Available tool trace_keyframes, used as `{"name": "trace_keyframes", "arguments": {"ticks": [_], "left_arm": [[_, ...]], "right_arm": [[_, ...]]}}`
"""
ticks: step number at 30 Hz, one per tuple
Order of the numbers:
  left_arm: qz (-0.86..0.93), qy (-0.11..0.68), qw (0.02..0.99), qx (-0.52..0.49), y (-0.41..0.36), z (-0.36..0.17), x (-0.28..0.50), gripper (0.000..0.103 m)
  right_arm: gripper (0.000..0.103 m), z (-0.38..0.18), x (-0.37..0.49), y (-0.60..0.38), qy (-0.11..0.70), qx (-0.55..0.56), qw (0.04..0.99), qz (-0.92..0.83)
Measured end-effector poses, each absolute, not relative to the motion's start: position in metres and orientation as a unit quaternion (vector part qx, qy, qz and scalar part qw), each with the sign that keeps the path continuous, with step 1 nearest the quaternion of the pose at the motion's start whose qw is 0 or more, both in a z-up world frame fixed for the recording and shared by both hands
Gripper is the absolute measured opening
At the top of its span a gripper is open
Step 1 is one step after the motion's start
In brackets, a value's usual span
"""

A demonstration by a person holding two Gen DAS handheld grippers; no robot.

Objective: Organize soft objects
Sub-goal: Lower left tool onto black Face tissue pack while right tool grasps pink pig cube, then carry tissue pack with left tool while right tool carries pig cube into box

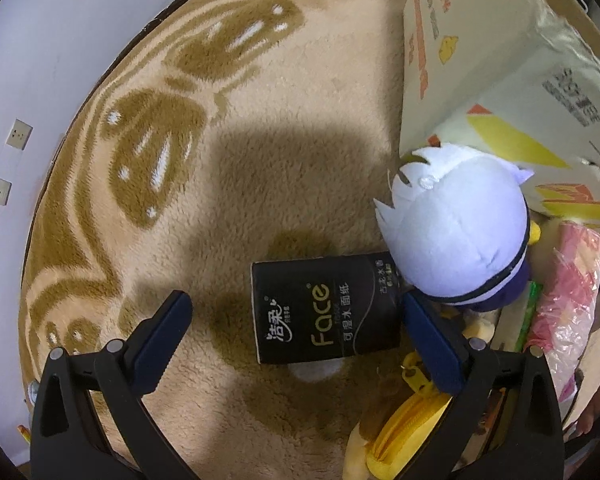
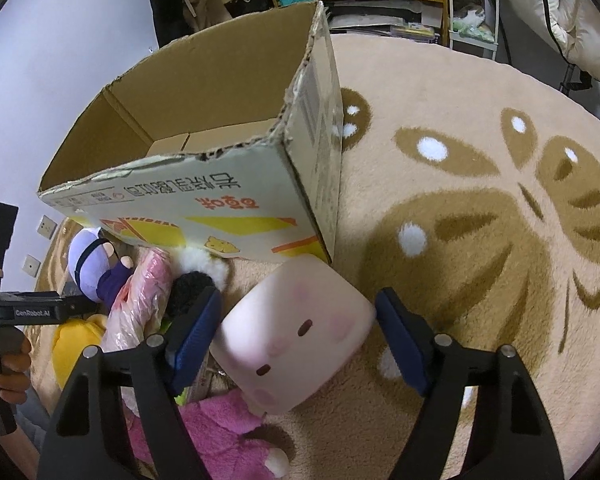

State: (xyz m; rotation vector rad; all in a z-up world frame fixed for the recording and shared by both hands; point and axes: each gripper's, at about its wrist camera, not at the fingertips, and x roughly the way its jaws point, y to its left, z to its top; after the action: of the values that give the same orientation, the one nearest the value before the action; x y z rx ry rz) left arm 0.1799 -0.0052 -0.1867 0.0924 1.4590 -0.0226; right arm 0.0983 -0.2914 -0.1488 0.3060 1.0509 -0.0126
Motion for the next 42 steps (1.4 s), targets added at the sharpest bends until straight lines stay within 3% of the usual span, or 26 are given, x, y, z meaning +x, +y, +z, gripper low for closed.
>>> {"name": "trace_keyframes", "arguments": {"ticks": [5, 8, 10, 23, 42], "left_arm": [[-0.015, 0.667, 0.744, 0.042, -0.008, -0.187, 0.179, 0.088], [-0.012, 0.667, 0.744, 0.040, -0.004, -0.188, 0.181, 0.078], [-0.015, 0.665, 0.746, 0.032, -0.003, -0.187, 0.183, 0.064], [-0.010, 0.641, 0.767, 0.011, 0.001, -0.173, 0.169, 0.064], [-0.011, 0.436, 0.899, 0.046, 0.003, -0.049, 0.093, 0.064]], "right_arm": [[0.068, -0.149, 0.098, -0.292, 0.499, 0.146, 0.854, -0.006], [0.062, -0.149, 0.097, -0.290, 0.498, 0.144, 0.855, -0.006], [0.059, -0.147, 0.096, -0.290, 0.498, 0.144, 0.855, -0.007], [0.057, -0.114, 0.066, -0.297, 0.454, 0.162, 0.876, -0.033], [0.057, -0.032, 0.021, -0.270, 0.324, 0.106, 0.940, -0.004]]}}
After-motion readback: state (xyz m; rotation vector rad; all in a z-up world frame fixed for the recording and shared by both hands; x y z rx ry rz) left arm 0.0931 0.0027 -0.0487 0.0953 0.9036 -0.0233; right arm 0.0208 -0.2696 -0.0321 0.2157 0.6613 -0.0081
